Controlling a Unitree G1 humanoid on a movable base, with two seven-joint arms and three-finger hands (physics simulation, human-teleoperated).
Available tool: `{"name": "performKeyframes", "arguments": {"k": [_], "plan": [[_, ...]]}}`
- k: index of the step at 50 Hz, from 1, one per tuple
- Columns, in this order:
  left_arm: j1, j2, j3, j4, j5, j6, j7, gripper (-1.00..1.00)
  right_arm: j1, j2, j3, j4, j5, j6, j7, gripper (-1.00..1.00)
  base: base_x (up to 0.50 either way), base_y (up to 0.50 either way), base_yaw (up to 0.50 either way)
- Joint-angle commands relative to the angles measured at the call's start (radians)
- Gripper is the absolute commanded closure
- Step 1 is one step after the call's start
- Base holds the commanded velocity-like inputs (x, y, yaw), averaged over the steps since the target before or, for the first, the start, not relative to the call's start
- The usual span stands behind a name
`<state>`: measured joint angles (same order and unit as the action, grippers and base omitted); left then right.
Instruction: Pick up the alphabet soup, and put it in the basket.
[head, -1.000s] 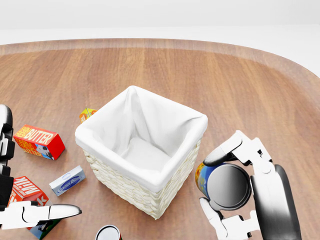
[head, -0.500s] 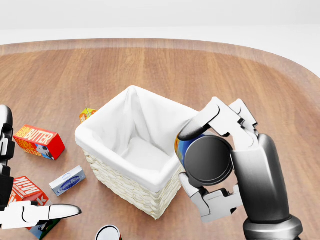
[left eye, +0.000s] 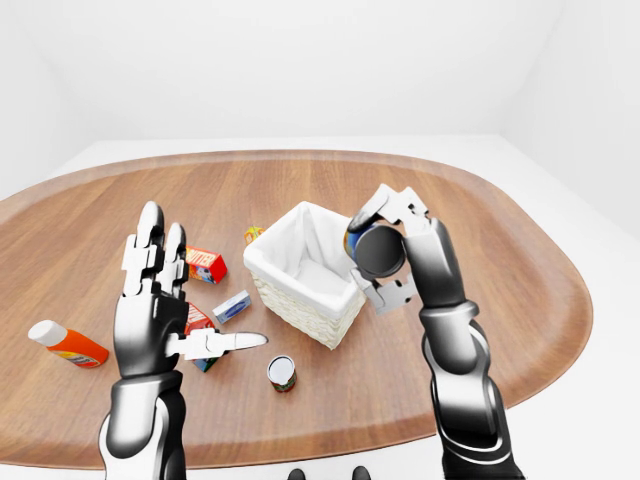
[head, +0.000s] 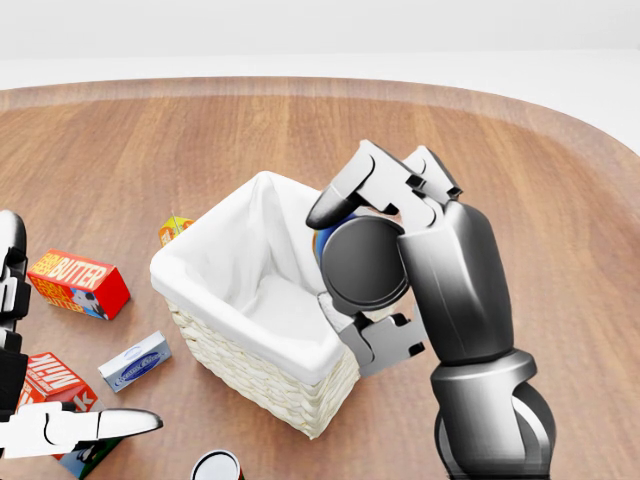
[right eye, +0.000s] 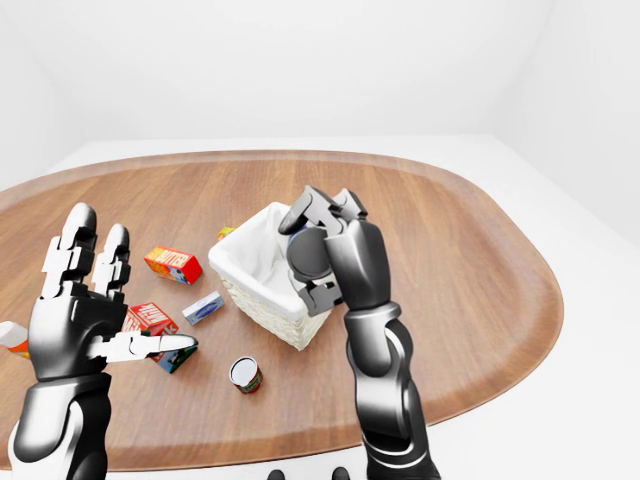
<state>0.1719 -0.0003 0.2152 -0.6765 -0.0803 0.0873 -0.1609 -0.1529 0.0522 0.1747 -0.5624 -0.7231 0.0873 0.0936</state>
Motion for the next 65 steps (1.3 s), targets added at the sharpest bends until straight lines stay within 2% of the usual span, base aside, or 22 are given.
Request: {"name": "performKeyframes", "arguments": {"k": [1, 22, 42, 58, 65], "plan": [[0.001, -0.001, 0.000, 0.001, -0.002, 0.000, -0.001, -1.00, -0.134, 0.012, -0.029, 0.152, 0.024, 0.000, -0.037, 1.00, 0.00, 0.00, 0.00], [-0.003, 0.003, 0.006, 0.012, -0.008, 0.000, -0.005, -1.00, -0.329, 0.015, -0.063, 0.439, 0.050, 0.000, -0.101, 1.00, 0.00, 0.00, 0.00], [-0.005, 0.004, 0.008, 0.024, -0.009, 0.000, -0.007, -1.00, -0.444, 0.014, -0.080, 0.642, 0.090, 0.000, -0.130, 1.00, 0.00, 0.00, 0.00], [-0.006, 0.005, 0.008, 0.023, -0.009, 0.000, -0.006, -1.00, -0.546, 0.002, -0.091, 0.981, 0.135, 0.000, -0.147, 1.00, 0.00, 0.00, 0.00], [-0.006, 0.005, 0.008, 0.026, -0.008, 0.000, -0.009, -1.00, -0.583, 0.001, -0.097, 1.060, 0.144, 0.000, -0.158, 1.00, 0.00, 0.00, 0.00]]}}
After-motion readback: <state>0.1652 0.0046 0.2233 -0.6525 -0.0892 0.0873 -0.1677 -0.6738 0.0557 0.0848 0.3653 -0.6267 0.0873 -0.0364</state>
